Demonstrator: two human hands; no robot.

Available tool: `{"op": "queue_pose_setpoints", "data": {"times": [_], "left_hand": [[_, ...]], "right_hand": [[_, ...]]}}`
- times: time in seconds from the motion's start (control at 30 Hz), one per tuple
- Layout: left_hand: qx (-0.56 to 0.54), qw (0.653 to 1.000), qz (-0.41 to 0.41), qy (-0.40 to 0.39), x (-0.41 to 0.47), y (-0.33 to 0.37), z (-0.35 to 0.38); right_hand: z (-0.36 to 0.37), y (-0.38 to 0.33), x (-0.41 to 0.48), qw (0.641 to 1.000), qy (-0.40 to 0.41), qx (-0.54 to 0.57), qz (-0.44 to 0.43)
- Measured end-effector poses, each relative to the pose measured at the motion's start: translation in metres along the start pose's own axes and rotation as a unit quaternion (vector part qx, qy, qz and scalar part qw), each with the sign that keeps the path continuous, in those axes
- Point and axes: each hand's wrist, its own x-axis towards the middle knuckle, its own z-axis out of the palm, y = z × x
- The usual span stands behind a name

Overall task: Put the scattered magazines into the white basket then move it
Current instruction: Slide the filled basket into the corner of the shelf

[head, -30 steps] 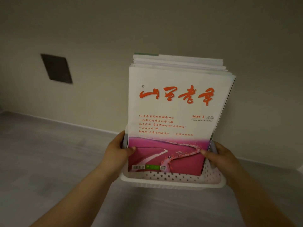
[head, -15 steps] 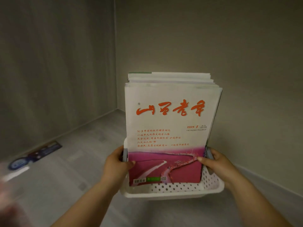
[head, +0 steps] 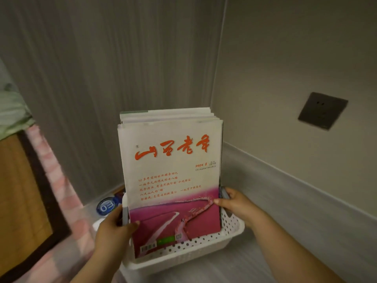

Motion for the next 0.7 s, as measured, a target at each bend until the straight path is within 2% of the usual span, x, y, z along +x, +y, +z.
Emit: {"op": "queue_pose_setpoints", "data": {"times": [0.33,0.57,0.7], "left_hand": [[-0.069,0.994,-0.036,0.077,0.039,0.001,-0.017],[-0.105,0.982,-0.008,0.155,0.054,0.003,-0.022],[-0.109,0.978,-0.005,0.178,0.062,0.007,-0.025]], "right_hand": [[0.037,-0.033,0.072,0.997,-0.045,-0.069,0.006],[0.062,-0.063,0.118,0.989,-0.081,-0.127,-0.013],[0.072,-0.069,0.134,0.989,-0.090,-0.119,-0.021]]}}
